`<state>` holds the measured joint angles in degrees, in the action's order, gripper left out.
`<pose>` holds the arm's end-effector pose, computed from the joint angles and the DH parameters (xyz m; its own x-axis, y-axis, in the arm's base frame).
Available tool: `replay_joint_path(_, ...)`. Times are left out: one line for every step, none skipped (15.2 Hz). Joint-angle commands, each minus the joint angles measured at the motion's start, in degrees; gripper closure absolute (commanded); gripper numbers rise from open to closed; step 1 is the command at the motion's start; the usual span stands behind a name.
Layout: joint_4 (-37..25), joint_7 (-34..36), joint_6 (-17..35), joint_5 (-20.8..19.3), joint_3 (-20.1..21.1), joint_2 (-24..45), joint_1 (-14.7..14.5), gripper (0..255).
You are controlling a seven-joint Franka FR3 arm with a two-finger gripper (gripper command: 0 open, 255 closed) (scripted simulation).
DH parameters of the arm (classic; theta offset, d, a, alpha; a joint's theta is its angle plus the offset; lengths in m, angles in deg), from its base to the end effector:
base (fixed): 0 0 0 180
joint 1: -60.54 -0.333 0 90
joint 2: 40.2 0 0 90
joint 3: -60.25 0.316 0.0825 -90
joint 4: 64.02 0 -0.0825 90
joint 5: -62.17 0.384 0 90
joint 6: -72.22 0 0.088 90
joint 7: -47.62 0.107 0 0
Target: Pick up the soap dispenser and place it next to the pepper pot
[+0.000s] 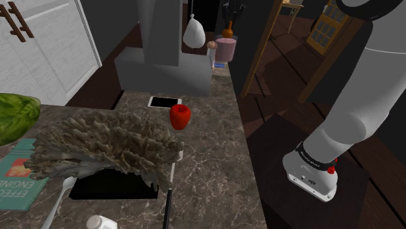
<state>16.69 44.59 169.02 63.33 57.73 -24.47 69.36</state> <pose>0.6330 -0.1213 0.5474 0.9894 -0.1452 0.0070 -0.1451 -0.9894 -0.0078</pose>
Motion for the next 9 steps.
replay_joint_path(1.9, 0.0, 1.8, 0.0, 0.0, -0.1, 0.0, 255)
replay_joint_path(2.7, 0.0, 2.6, 0.0, 0.0, -0.2, 0.0, 255)
replay_joint_path(3.6, 0.0, 3.4, 0.0, 0.0, -0.3, 0.0, 255)
replay_joint_path(4.4, 0.0, 4.2, 0.0, 0.0, -0.3, 0.0, 255)
replay_joint_path(5.2, -0.1, 5.0, 0.0, 0.0, -0.3, 0.0, 255)
replay_joint_path(6.0, -0.1, 5.7, 0.0, 0.0, -0.3, 0.0, 255)
replay_joint_path(6.7, -0.1, 6.5, 0.0, 0.0, -0.3, 0.0, 255)
replay_joint_path(7.5, -0.1, 7.3, 0.0, 0.0, -0.3, -0.1, 255)
replay_joint_path(8.2, -0.1, 8.0, 0.0, 0.0, -0.3, -0.1, 255)
